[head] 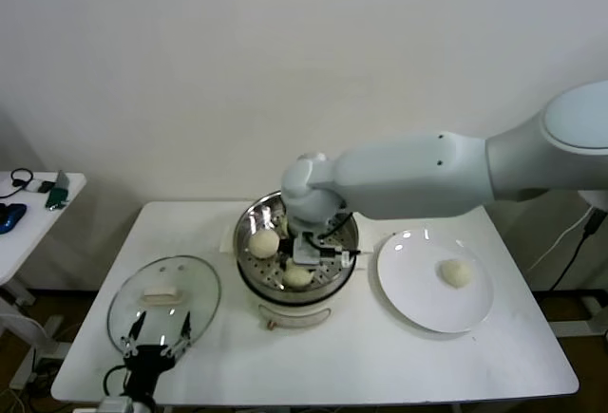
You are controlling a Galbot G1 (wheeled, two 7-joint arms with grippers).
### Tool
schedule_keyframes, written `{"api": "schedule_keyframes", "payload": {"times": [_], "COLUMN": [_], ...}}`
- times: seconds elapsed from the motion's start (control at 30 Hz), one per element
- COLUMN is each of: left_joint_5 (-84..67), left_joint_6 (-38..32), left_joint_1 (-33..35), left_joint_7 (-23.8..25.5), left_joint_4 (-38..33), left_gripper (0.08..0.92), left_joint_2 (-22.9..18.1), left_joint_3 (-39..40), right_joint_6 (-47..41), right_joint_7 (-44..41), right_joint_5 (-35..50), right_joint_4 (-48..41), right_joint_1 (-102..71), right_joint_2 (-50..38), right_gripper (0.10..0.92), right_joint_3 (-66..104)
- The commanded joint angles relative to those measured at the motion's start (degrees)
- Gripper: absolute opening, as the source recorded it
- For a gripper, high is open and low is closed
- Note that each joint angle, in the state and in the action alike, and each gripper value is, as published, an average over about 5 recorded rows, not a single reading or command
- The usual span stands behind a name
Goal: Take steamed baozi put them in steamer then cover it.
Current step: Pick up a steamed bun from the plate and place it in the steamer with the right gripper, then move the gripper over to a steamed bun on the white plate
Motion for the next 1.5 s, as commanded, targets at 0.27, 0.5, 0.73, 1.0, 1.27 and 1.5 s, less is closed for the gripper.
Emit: {"api": "schedule_keyframes", "payload": {"times": [0.27, 0.5, 0.73, 1.0, 1.27, 1.5], "left_joint_5": [-0.06, 0.06, 0.17, -0.48, -0.56, -0.41], "left_joint_6": [-0.18, -0.04, -0.08, 0.3, 0.54, 0.32], "left_joint_1": [0.38, 0.29, 0.33, -0.42, -0.92, -0.3], "left_joint_7": [-0.06, -0.05, -0.04, 0.03, 0.17, 0.15], "left_joint_4": [-0.4, -0.73, -0.91, -1.21, -0.89, -0.65], "left_gripper": [0.823, 0.823, 0.823, 0.823, 0.823, 0.823], "left_joint_2": [-0.13, -0.38, -0.43, -0.69, -0.72, -0.94], "left_joint_3": [-0.04, 0.07, 0.29, 0.27, 0.07, 0.02], "right_joint_6": [4.52, 5.05, -3.2, -18.74, -20.15, -20.24], "right_joint_7": [-0.23, -8.14, -14.69, -9.38, -6.74, -5.0], "right_joint_5": [0.89, 14.97, 29.8, 23.06, 12.53, 10.21], "right_joint_4": [-4.23, -5.15, -9.03, -8.69, -13.92, -19.75], "right_joint_1": [0.06, 11.6, 21.62, 15.54, -5.4, -18.1], "right_joint_2": [1.19, -7.68, -23.41, -40.86, -47.15, -44.34], "right_gripper": [0.738, 0.821, 0.823, 0.823, 0.823, 0.823], "right_joint_3": [0.71, -2.19, -11.64, -17.65, -2.79, 8.52]}}
